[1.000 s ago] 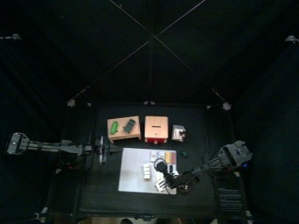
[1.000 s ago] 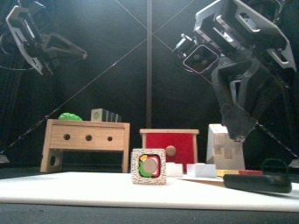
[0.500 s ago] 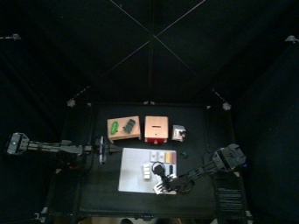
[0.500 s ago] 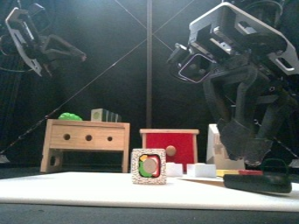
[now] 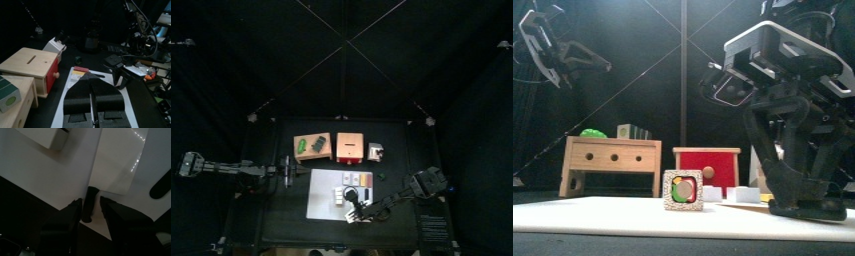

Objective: Grab cleaver handle

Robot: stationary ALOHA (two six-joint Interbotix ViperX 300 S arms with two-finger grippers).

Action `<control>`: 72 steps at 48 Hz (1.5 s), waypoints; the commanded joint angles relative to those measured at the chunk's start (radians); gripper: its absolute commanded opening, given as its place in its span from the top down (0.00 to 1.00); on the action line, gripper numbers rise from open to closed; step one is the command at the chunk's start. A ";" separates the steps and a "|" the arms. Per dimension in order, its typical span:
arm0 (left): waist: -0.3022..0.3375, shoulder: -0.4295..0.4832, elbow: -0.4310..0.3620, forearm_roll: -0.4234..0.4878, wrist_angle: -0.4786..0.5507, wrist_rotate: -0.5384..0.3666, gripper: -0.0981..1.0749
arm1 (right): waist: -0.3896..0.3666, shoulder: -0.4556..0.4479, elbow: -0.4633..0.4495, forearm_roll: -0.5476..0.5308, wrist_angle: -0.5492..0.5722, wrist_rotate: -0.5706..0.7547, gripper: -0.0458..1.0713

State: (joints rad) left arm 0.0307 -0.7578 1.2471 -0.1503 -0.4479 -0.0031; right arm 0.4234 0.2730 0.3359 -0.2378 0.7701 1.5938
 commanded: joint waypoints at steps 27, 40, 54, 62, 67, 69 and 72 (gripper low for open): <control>0.017 0.002 -0.008 -0.008 -0.003 0.002 0.93 | 0.002 -0.014 -0.017 0.011 0.060 -0.014 0.55; 0.017 0.002 -0.005 -0.008 -0.003 0.002 0.93 | 0.000 -0.066 -0.009 -0.023 0.080 -0.037 0.59; 0.017 0.002 0.005 -0.008 -0.003 0.002 0.93 | 0.005 -0.080 -0.002 -0.029 0.080 -0.038 0.59; 0.017 0.000 0.006 -0.008 -0.003 0.000 0.93 | 0.011 -0.089 0.005 -0.038 0.080 -0.046 0.60; 0.017 -0.005 0.009 -0.008 -0.003 0.002 0.93 | 0.011 -0.097 0.015 -0.058 0.080 -0.055 0.60; 0.017 -0.011 0.009 -0.008 -0.003 0.002 0.93 | 0.011 -0.098 0.020 -0.066 0.080 -0.058 0.60; 0.017 -0.017 0.008 -0.008 -0.003 0.000 0.93 | 0.011 -0.104 0.025 -0.080 0.080 -0.060 0.60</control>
State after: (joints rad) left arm 0.0445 -0.7685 1.2701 -0.1565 -0.4479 -0.0031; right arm 0.4326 0.2209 0.3651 -0.3022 0.8498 1.5355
